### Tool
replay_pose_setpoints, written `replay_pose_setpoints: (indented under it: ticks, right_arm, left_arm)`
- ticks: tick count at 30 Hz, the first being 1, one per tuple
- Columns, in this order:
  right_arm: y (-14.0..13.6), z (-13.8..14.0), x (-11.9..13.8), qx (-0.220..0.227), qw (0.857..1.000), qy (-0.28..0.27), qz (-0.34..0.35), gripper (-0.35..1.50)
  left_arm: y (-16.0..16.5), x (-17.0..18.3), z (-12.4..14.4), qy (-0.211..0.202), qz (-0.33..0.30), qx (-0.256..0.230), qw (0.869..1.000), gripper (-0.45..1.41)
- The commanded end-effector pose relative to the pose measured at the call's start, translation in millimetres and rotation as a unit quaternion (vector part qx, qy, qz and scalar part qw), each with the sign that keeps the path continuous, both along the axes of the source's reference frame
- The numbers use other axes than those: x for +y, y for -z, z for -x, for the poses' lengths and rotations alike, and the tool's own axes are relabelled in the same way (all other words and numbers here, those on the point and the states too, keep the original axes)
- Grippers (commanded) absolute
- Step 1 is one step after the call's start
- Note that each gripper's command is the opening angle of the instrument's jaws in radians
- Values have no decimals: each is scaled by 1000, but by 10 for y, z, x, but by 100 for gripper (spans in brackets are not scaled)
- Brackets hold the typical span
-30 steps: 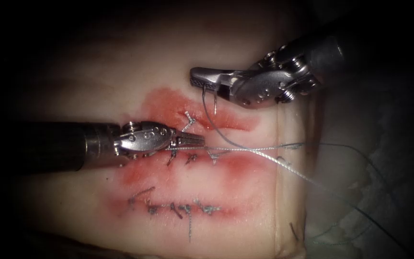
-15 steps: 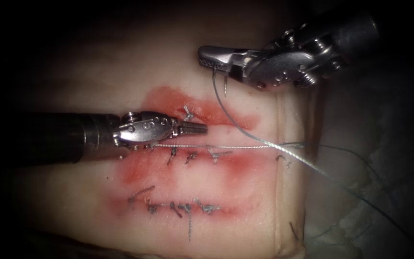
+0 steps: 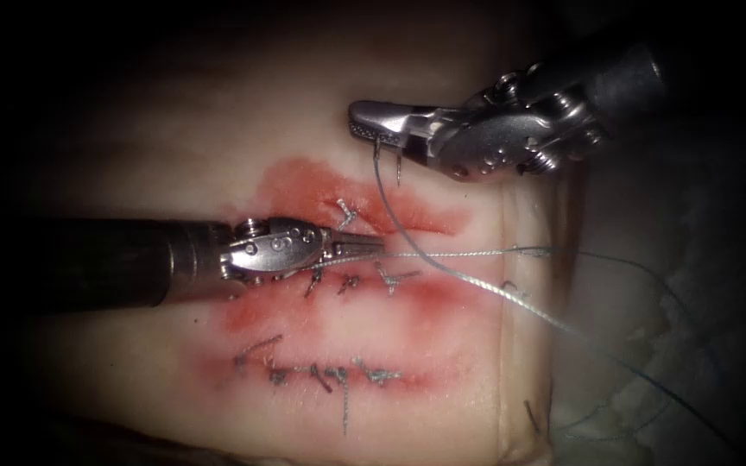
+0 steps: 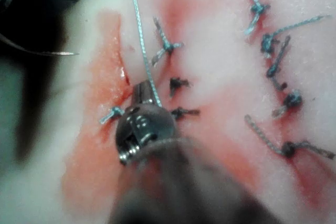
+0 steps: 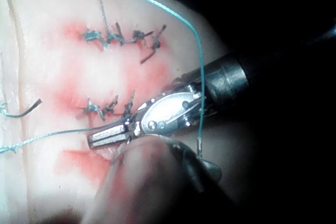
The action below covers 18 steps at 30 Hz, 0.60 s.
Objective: Wound Closure
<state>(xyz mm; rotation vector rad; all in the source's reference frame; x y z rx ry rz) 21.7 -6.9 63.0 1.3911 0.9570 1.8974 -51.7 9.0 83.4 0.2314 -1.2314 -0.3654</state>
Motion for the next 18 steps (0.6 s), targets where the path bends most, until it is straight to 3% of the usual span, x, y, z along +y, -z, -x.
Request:
replay_pose_setpoints:
  ticks: [1, 7, 18]
  right_arm:
    - [-4, -10, -2, 1, 1000, 1, 2, -35]
    - [-17, -10, -14, 3, 1000, 10, 11, -35]
    - [-36, -12, -25, 12, 999, 34, 20, -35]
  left_arm:
    - [-5, 3, 6, 0, 2, -1, 1000, -45]
    - [-10, -1, 4, -12, 5, 5, 1000, -45]
    - [-17, -8, 3, -14, -62, -2, 998, -45]
